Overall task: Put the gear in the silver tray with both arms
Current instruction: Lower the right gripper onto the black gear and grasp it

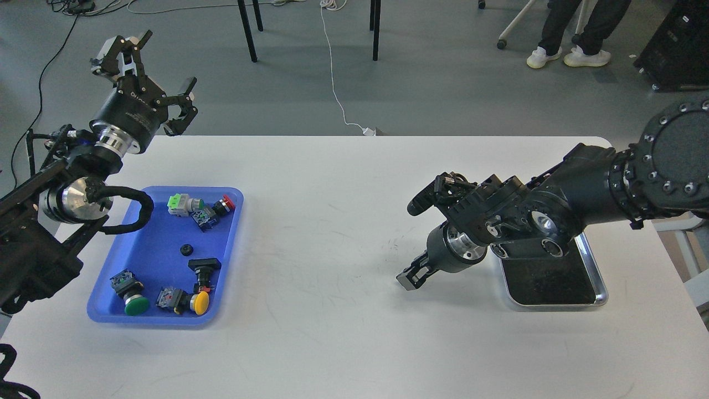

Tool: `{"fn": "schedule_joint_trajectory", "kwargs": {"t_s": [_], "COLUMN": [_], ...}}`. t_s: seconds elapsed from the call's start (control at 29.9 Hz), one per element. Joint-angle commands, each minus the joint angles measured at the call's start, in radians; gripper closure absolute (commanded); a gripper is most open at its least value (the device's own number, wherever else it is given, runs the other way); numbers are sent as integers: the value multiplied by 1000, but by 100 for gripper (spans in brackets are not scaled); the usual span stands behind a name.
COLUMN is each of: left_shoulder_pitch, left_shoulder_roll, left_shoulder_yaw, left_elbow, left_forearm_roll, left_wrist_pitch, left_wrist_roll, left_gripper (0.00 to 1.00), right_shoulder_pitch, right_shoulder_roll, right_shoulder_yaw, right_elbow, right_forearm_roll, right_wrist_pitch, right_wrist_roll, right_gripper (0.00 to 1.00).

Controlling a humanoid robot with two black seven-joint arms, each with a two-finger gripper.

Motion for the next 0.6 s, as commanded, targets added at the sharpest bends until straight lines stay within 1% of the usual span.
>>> {"fn": "schedule_joint_trajectory", "kwargs": {"t_s": [0.0,0.17,0.33,0.43,0.57], "left_shoulder_pitch": [0,0,5,6,6], "left_shoulder_roll": [-1,-1,-4,-5,-11], "left_shoulder_yaw": [2,2,2,0,0], "left_elbow": [1,1,1,1,1], "left_forearm_roll": [1,1,1,1,1], "left_wrist_pitch": [1,1,1,1,2], "left_wrist_roll": [0,0,0,0,0], "left_gripper": [2,2,2,2,2], "right_shoulder_pitch": [-11,-15,-23,-23,-24], "right_shoulder_roll": [0,0,0,0,0], "right_shoulder_yaw": [-1,-1,-1,-1,-1], "right_elbow": [-1,-4,-6,-7,-13], "right_forearm_roll": [0,0,0,0,0], "right_wrist_pitch": [-11,-12,-12,-15,-29], "right_wrist_roll": [0,0,-3,-3,-3], "right_gripper": [46,47,49,53,53]}}
